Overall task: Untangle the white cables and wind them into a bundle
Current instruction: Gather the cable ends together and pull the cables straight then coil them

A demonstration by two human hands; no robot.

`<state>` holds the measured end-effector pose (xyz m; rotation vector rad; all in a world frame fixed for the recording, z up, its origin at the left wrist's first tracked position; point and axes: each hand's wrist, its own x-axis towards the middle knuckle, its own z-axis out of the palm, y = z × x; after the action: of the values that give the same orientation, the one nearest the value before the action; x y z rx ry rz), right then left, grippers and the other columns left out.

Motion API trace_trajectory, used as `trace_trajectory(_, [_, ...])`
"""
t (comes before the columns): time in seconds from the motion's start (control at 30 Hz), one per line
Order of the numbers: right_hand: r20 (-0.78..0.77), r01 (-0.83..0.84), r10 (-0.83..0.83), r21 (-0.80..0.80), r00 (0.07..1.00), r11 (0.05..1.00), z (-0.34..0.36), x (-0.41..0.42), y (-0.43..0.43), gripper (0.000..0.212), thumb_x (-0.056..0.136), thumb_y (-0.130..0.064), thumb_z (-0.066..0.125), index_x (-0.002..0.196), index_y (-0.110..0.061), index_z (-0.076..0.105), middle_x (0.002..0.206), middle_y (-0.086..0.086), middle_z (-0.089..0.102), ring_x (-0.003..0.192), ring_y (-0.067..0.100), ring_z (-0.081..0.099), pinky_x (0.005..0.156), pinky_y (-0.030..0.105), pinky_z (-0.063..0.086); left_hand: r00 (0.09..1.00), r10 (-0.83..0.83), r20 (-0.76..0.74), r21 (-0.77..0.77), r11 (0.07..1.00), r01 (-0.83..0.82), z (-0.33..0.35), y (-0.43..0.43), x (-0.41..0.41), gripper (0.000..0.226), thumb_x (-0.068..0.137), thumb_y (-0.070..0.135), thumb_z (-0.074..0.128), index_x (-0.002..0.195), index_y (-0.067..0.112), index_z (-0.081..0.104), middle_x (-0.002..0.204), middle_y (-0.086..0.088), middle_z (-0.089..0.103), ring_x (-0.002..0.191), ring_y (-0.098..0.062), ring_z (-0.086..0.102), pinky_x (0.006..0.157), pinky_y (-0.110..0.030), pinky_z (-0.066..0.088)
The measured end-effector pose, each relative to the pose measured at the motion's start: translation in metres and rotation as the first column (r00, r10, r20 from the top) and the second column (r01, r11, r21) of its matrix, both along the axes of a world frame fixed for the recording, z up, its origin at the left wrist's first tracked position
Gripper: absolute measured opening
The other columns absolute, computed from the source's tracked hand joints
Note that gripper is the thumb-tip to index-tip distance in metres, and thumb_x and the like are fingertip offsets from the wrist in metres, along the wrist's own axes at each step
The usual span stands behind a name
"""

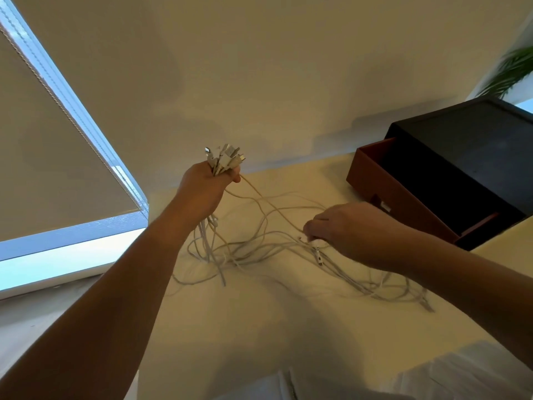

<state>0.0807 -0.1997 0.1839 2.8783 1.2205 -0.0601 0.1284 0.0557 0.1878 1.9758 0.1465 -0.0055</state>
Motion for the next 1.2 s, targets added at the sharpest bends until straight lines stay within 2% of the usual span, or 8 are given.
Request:
trace_trajectory(0.17, [-0.086, 0.303, -0.326, -0.209, 0.942, 0.93, -0.005, 0.015, -0.033, 0.04, 0.096, -0.009, 0.038, 0.126, -0.032, 0.05, 0.114, -0.008, 0.06, 0.094, 0.013, 0.059, 0.081, 0.032, 0.051, 0.993, -0.095, 0.075, -0.211, 0.971, 0.109, 0.007, 0.02, -0.004, 0.018, 0.098, 0.027, 0.053, 0.104, 0.026, 0.07, 0.085, 0.012, 0.07, 0.045, -0.006, 0.024, 0.04, -0.018, 0.02])
trace_trajectory(0.33, [-0.007, 0.372, -0.416, -0.433, 0.909, 0.821, -0.041, 0.025, -0.055, 0.048, 0.1, -0.024, 0.042, 0.145, -0.03, 0.03, 0.142, 0.001, 0.039, 0.127, 0.025, 0.039, 0.101, 0.041, 0.039, 0.994, -0.036, 0.105, -0.325, 0.943, 0.069, 0.019, 0.026, -0.008, 0.023, 0.1, 0.03, 0.048, 0.094, 0.02, 0.068, 0.065, 0.008, 0.06, 0.045, -0.004, 0.027, 0.04, -0.015, 0.023])
trace_trajectory(0.5, [-0.248, 0.291, -0.282, -0.003, 0.927, 0.957, -0.047, 0.015, -0.004, 0.051, 0.096, -0.033, 0.052, 0.144, -0.029, 0.035, 0.147, -0.004, 0.034, 0.134, 0.022, 0.032, 0.11, 0.038, 0.03, 0.995, 0.009, 0.099, -0.448, 0.893, 0.036, 0.029, 0.017, -0.014, 0.033, 0.1, 0.035, 0.046, 0.075, 0.016, 0.057, 0.046, 0.009, 0.033, 0.042, -0.005, 0.026, 0.039, -0.016, 0.021])
trace_trajectory(0.67, [-0.374, 0.174, -0.004, 0.42, 0.927, 0.891, -0.034, -0.003, 0.078, 0.041, 0.093, -0.032, 0.059, 0.132, -0.02, 0.054, 0.127, -0.001, 0.054, 0.115, 0.012, 0.049, 0.096, 0.02, 0.036, 0.994, -0.001, 0.106, -0.552, 0.832, 0.06, 0.038, 0.005, -0.02, 0.036, 0.101, 0.034, 0.044, 0.07, 0.015, 0.049, 0.044, 0.008, 0.028, 0.041, -0.005, 0.021, 0.038, -0.017, 0.018])
trace_trajectory(0.8, [-0.436, 0.207, 0.053, 0.527, 0.899, 0.824, -0.042, -0.005, 0.112, 0.034, 0.087, -0.032, 0.067, 0.117, -0.016, 0.064, 0.107, -0.001, 0.061, 0.09, 0.01, 0.057, 0.073, 0.015, 0.043, 0.991, 0.04, 0.124, -0.608, 0.793, 0.044, 0.043, 0.0, -0.025, 0.038, 0.101, 0.034, 0.044, 0.068, 0.015, 0.047, 0.044, 0.007, 0.027, 0.041, -0.006, 0.02, 0.038, -0.017, 0.018])
trace_trajectory(0.93, [-0.396, 0.308, -0.043, 0.637, 0.917, 0.707, -0.052, -0.004, 0.118, 0.007, 0.086, -0.012, 0.063, 0.093, -0.011, 0.063, 0.09, 0.001, 0.06, 0.073, 0.013, 0.056, 0.069, 0.03, 0.05, 0.983, 0.114, 0.145, -0.618, 0.786, 0.0, 0.043, 0.004, -0.027, 0.038, 0.101, 0.034, 0.044, 0.068, 0.016, 0.046, 0.045, 0.008, 0.028, 0.041, -0.005, 0.021, 0.039, -0.018, 0.018])
trace_trajectory(1.07, [-0.494, 0.438, -0.063, 0.698, 0.867, 0.567, -0.045, -0.001, 0.105, 0.017, 0.09, -0.013, 0.062, 0.101, -0.021, 0.053, 0.096, -0.003, 0.054, 0.064, 0.012, 0.057, 0.059, 0.017, 0.044, 0.957, 0.241, 0.162, -0.636, 0.767, -0.085, 0.044, 0.015, -0.026, 0.038, 0.1, 0.034, 0.047, 0.066, 0.018, 0.047, 0.046, 0.008, 0.028, 0.042, -0.006, 0.021, 0.039, -0.019, 0.018])
trace_trajectory(1.2, [-0.586, 0.501, -0.009, 0.685, 0.81, 0.529, -0.032, 0.004, 0.078, 0.012, 0.091, -0.016, 0.063, 0.083, -0.013, 0.055, 0.067, -0.002, 0.051, 0.054, 0.008, 0.047, 0.053, 0.017, 0.041, 0.932, 0.302, 0.201, -0.629, 0.769, -0.113, 0.048, 0.028, -0.024, 0.039, 0.101, 0.033, 0.048, 0.065, 0.019, 0.046, 0.047, 0.007, 0.026, 0.044, -0.008, 0.02, 0.039, -0.02, 0.016])
